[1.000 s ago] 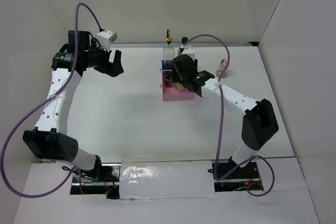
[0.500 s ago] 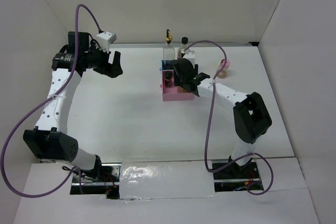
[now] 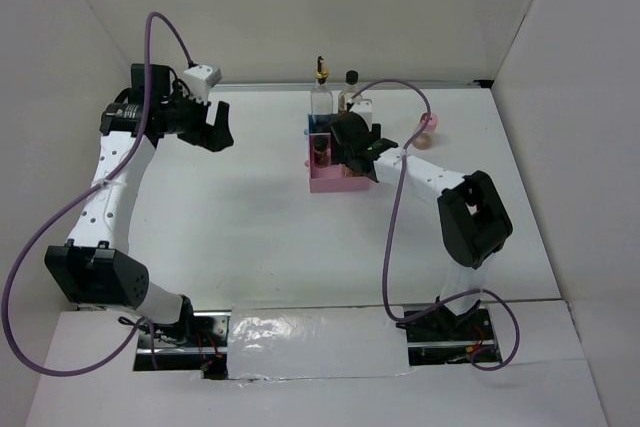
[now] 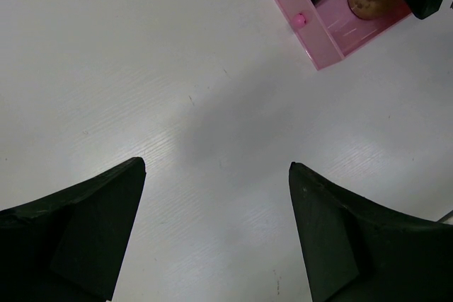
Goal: Organize the condiment bottles
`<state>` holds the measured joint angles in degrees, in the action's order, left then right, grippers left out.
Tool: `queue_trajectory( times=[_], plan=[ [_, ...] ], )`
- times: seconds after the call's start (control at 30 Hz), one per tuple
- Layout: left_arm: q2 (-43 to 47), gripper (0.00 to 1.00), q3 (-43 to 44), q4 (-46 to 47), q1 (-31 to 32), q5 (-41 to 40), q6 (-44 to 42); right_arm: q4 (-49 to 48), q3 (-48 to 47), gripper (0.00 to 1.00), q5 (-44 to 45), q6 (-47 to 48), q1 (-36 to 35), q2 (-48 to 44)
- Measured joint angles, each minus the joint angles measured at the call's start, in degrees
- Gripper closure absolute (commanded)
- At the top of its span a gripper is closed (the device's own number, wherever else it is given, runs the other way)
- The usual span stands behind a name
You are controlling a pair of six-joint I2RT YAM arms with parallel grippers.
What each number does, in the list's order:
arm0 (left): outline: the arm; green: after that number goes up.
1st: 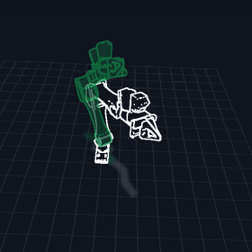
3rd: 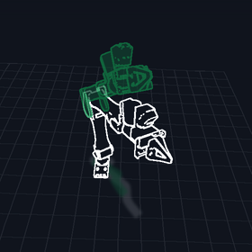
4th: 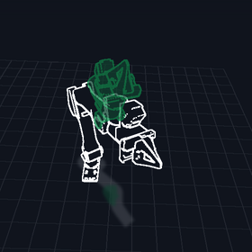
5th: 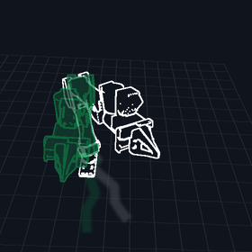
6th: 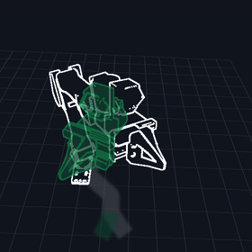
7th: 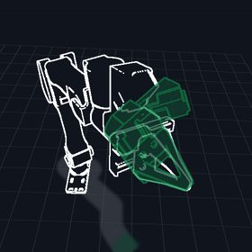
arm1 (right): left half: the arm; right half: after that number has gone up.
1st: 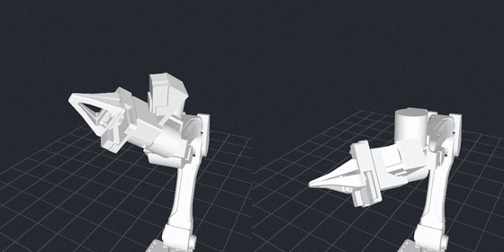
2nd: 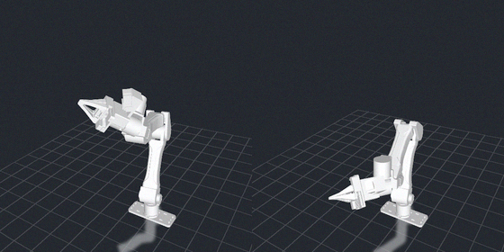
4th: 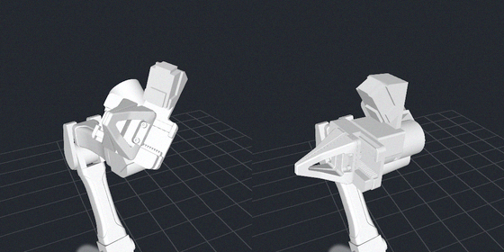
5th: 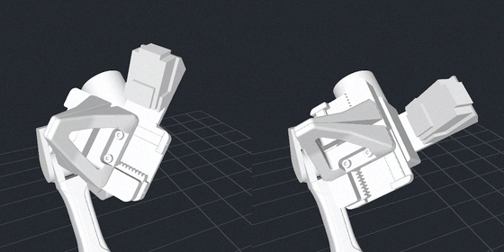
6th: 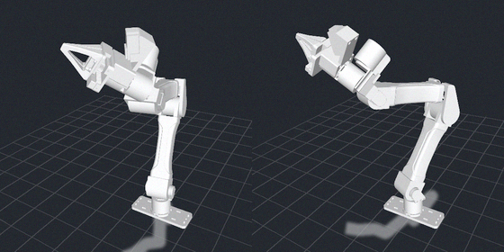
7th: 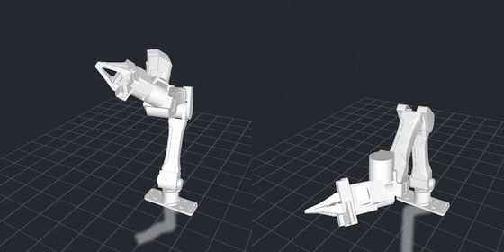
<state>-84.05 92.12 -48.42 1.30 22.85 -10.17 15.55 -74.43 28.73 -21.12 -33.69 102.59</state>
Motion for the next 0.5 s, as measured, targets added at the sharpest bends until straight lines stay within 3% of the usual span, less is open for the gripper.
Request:
queue_trajectory(
  times=[0.2,0.5],
  plan=[
    [0.0,0.05,0.0,0.0,-0.15,0.02,0.0,-0.48,-0.02,0.0,-0.31,0.52,0.22,-0.02],
    [0.0,0.04,0.0,0.0,-0.17,0.02,-0.02,1.03,-2.21,0.0,-2.32,3.1,0.31,-2.47]
  ],
)
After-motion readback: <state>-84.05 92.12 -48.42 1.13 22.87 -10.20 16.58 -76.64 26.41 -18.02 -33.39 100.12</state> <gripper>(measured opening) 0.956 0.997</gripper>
